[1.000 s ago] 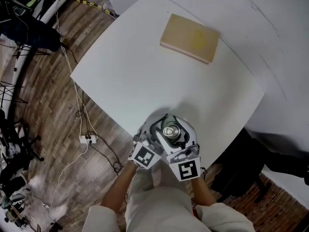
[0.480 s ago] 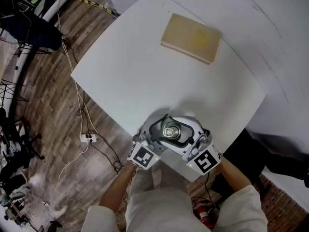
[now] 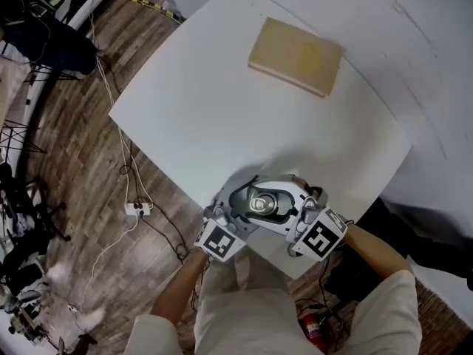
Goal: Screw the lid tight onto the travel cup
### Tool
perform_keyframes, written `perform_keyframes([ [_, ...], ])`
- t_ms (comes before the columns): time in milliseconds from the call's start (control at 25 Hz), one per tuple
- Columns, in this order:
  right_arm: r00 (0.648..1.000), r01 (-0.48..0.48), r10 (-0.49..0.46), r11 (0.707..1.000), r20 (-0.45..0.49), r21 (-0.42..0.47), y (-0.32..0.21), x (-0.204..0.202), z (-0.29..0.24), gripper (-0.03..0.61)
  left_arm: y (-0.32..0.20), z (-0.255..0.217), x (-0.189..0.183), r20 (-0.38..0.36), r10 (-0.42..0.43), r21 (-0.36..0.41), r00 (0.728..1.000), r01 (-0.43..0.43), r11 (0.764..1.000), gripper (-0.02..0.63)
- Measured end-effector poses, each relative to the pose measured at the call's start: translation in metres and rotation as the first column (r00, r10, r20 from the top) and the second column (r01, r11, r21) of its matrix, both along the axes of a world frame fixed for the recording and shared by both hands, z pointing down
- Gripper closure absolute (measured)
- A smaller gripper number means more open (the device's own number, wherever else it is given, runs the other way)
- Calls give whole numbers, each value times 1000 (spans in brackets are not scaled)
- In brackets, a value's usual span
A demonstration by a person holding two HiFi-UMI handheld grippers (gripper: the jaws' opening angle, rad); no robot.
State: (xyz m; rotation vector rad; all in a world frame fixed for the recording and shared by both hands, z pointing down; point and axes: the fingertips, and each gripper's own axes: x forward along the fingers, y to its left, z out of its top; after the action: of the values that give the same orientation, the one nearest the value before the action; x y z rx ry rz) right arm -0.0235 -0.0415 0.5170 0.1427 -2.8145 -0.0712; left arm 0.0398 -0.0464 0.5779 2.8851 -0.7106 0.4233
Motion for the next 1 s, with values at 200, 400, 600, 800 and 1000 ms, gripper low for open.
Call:
perform_keyframes([
  [200, 994, -101, 100, 995, 33, 18, -4, 0, -1, 324, 1, 1, 0, 3, 1, -3, 1000, -1, 1000, 264],
  [400, 939, -341, 342, 940, 40, -15, -12, 6, 4, 325, 1, 3, 0, 4, -3, -8, 1000, 3, 1000, 264],
  [600, 825, -563, 564, 825, 34, -37, -18, 14, 8, 325, 1, 2, 1, 0, -6, -11, 1000, 6, 1000, 264],
  [800, 715, -698, 698, 716, 42, -29, -24, 18, 8, 325, 1, 3, 0, 0, -7, -11, 1000, 7, 1000, 264],
  [1000, 615, -785, 783, 619, 87, -28, -30, 21, 3, 325, 0, 4, 0, 2, -7, -11, 1000, 7, 1000, 264],
])
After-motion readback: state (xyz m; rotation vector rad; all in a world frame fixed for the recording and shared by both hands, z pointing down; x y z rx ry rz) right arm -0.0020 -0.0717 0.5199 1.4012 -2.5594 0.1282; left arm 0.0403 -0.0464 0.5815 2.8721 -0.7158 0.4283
